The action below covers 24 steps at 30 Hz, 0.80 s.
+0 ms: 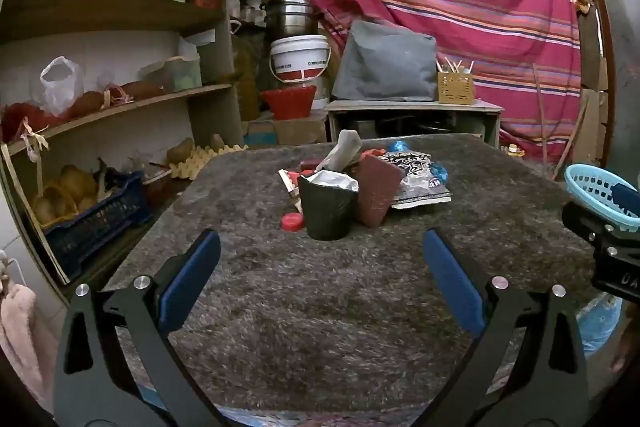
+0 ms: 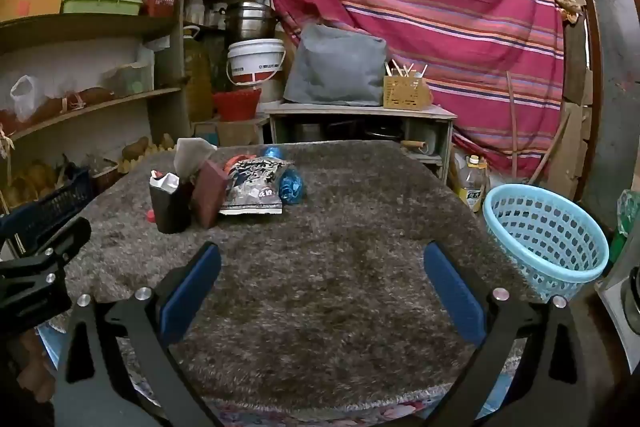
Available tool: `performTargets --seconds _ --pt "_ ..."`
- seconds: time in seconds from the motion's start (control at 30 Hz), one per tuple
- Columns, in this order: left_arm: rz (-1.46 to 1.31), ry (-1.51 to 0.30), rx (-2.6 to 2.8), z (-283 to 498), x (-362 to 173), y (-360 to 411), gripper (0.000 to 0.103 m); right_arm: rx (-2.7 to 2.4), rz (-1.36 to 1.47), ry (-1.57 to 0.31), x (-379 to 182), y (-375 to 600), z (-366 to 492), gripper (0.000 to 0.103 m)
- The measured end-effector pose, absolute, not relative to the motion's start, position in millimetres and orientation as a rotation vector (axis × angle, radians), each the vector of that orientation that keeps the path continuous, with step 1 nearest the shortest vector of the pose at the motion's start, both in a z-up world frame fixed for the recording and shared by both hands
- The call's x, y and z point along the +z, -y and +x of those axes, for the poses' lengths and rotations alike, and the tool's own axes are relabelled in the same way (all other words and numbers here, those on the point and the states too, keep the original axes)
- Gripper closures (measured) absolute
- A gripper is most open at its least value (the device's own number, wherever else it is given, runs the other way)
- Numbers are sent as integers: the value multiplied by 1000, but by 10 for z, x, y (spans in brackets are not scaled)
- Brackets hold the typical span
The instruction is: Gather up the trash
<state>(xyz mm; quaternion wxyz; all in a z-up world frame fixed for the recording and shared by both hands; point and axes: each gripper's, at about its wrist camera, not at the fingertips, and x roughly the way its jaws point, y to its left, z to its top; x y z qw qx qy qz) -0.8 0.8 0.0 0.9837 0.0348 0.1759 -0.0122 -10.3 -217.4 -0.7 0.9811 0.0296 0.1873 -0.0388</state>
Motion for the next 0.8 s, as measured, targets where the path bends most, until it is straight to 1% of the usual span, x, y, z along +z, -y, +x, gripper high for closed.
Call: performTargets --seconds 0.8 --pt "110 -337 2 -5 -16 15 5 -96 47 -361 61 2193 -149 4"
